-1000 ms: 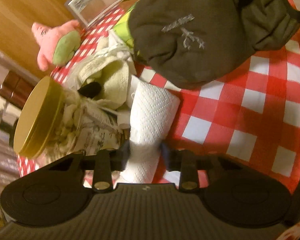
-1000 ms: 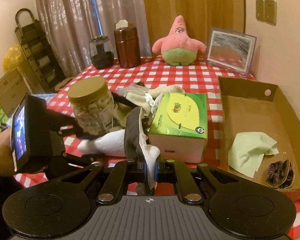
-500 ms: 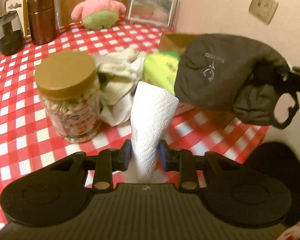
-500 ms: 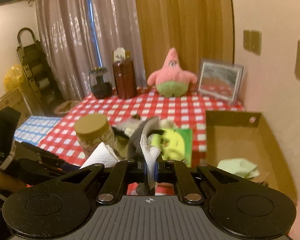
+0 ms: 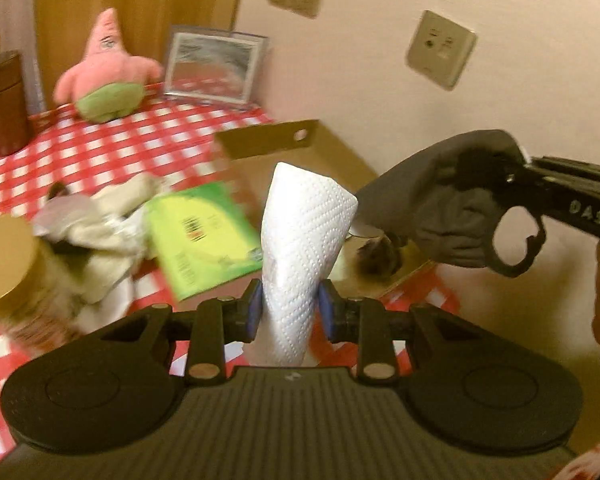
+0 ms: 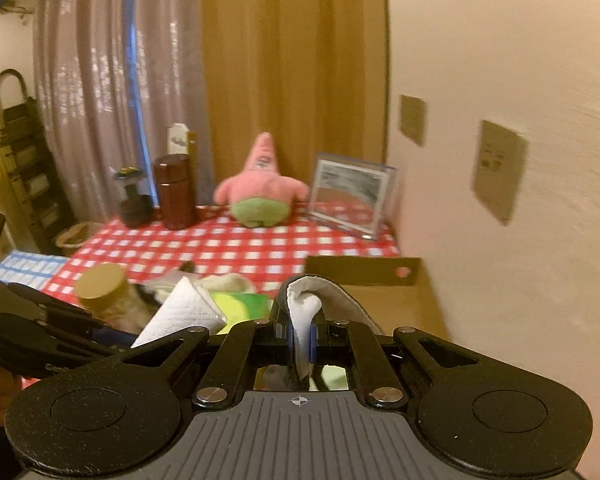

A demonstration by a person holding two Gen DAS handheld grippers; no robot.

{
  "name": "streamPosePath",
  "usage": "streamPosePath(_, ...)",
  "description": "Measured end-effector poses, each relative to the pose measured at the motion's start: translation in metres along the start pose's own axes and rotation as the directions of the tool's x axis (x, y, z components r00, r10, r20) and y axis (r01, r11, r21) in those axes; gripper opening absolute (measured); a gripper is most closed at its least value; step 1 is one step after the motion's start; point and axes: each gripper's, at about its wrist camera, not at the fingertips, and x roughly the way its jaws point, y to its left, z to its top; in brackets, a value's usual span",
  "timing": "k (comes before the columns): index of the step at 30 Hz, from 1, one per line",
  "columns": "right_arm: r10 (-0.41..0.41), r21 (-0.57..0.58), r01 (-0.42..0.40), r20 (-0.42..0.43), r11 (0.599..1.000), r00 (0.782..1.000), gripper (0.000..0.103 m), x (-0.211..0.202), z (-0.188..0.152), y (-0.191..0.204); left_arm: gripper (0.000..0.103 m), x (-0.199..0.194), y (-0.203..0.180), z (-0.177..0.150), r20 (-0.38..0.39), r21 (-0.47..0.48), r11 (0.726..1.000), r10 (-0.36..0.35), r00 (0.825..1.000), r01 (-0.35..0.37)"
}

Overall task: Organize soft objects
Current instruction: 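Carry the mask and paper towel roll into the cardboard tray and open both grippers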

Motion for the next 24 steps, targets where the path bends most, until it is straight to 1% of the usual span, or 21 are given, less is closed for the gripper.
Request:
streamPosePath(3, -0.023, 0.001, 0.023, -0.003, 1.0, 1.0, 0.008, 0.004, 0.003, -0.022, 0.027, 0.02, -0.017, 0.012, -0.01, -0.003, 1.0, -0.02, 1.0, 0.02)
streamPosePath(7, -0.036, 0.011, 0.036, -0.003, 0.999, 0.999, 0.008, 0.014, 0.005, -0.047, 0.027, 0.052, -0.03, 0.024, -0.03, -0.039, 0.999, -0.037, 0.999, 0.036)
streamPosePath(14, -0.057, 0.018, 0.057, -0.018, 0.998, 0.998, 0.008, 0.044, 0.009, -0.074, 0.028, 0.101, -0.037, 0.036, -0.06, -0.07, 0.997, -0.03, 0.998, 0.026)
streamPosePath(15, -0.06, 0.017, 0.06, -0.021, 0.998, 0.998, 0.008, 0.047, 0.009, -0.076, 0.03, 0.106, -0.037, 0.037, -0.059, -0.076, 0.997, -0.03, 0.998, 0.026)
streamPosePath(19, -0.073, 0.025, 0.074, -0.036, 0.997, 0.997, 0.008, 0.059, 0.008, -0.083, 0.045, 0.123, -0.037, 0.04, -0.056, -0.087, 0.996, -0.038, 0.998, 0.033)
streamPosePath(24, -0.071, 0.028, 0.073, -0.06, 0.997, 0.996, 0.008, 0.068, 0.002, -0.085, 0.045, 0.121, -0.032, 0.034, -0.049, -0.074, 0.997, -0.017, 0.999, 0.013)
